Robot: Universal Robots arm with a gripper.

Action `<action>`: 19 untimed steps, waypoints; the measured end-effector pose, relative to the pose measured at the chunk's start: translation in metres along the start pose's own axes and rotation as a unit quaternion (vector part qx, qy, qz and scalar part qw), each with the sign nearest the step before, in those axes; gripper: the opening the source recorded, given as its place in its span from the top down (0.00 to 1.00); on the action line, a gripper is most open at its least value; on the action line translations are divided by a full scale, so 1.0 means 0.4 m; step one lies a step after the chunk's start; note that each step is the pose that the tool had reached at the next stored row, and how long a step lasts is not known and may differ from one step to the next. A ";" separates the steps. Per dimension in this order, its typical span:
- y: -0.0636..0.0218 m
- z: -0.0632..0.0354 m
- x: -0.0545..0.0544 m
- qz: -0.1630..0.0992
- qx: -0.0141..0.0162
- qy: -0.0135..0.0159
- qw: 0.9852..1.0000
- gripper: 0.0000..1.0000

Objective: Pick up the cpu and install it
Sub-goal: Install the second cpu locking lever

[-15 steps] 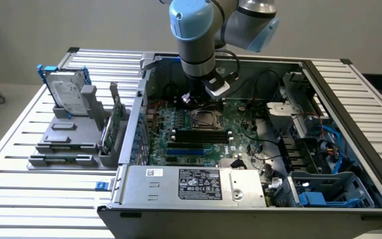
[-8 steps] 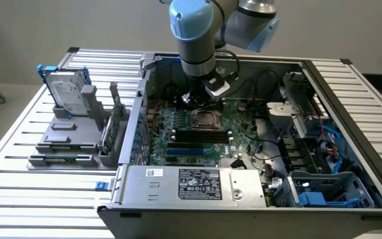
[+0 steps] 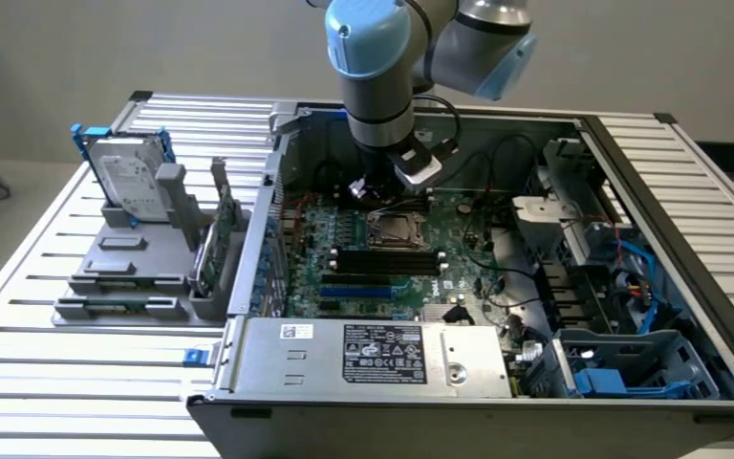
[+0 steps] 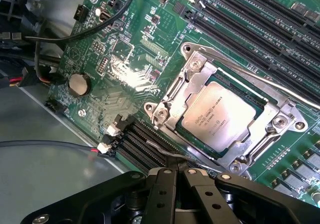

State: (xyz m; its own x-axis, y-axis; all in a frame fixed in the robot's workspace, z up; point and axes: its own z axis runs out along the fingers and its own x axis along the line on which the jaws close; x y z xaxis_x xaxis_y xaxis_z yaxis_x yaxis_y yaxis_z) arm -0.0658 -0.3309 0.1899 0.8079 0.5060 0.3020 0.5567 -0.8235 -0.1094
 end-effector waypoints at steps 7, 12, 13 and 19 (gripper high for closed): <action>0.000 0.000 0.000 0.000 0.000 0.000 1.000 0.89; 0.000 0.000 0.000 0.000 0.000 0.000 1.000 0.89; 0.000 0.000 0.000 0.000 0.000 0.000 1.000 0.89; 0.000 0.000 0.000 0.000 0.000 0.000 1.000 0.89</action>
State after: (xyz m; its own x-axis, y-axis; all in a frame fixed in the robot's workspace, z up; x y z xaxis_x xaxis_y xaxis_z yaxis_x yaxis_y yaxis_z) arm -0.0658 -0.3309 0.1899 0.8079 0.5060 0.3021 0.5567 -0.8235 -0.1094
